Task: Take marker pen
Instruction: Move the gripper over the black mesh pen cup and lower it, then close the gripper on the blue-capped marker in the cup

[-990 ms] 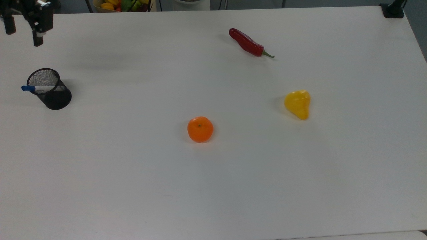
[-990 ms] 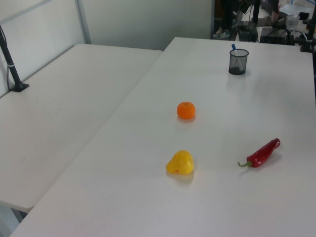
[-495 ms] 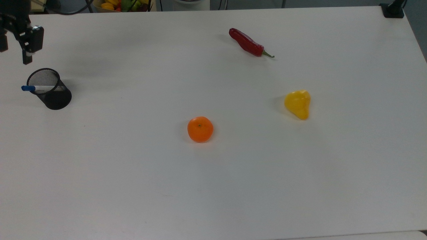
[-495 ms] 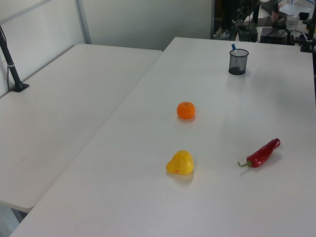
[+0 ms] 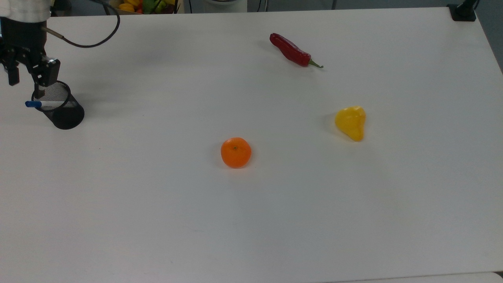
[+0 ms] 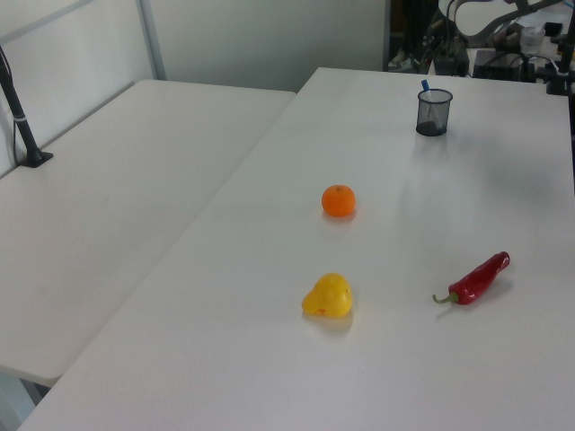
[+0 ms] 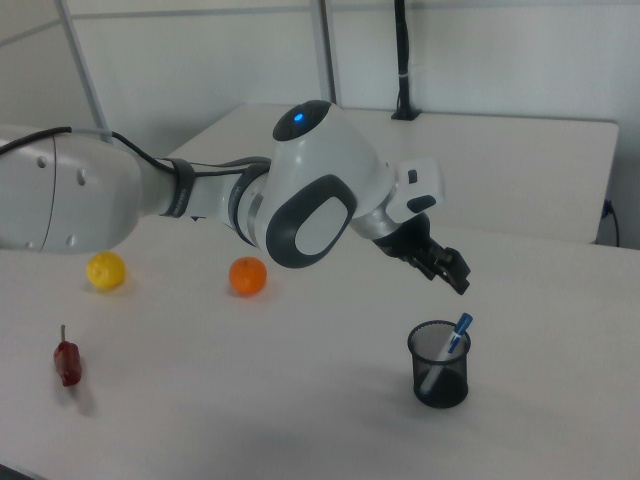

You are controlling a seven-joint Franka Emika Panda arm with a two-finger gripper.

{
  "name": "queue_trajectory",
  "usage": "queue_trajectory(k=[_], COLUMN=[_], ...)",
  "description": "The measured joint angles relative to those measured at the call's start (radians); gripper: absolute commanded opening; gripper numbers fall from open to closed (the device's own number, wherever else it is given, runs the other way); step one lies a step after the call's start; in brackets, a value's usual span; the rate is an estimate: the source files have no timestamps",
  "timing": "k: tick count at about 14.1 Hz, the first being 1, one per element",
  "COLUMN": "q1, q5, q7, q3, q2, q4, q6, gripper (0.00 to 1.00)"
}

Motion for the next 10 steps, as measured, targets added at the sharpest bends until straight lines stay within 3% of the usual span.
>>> queue_trajectory(k=[10], q1=[-0.008], q5=[-0.009], q7=[0.0], q3=[-0.009], q2=[0.099], q4=[-0.007], q6=[0.113], gripper=[0.52])
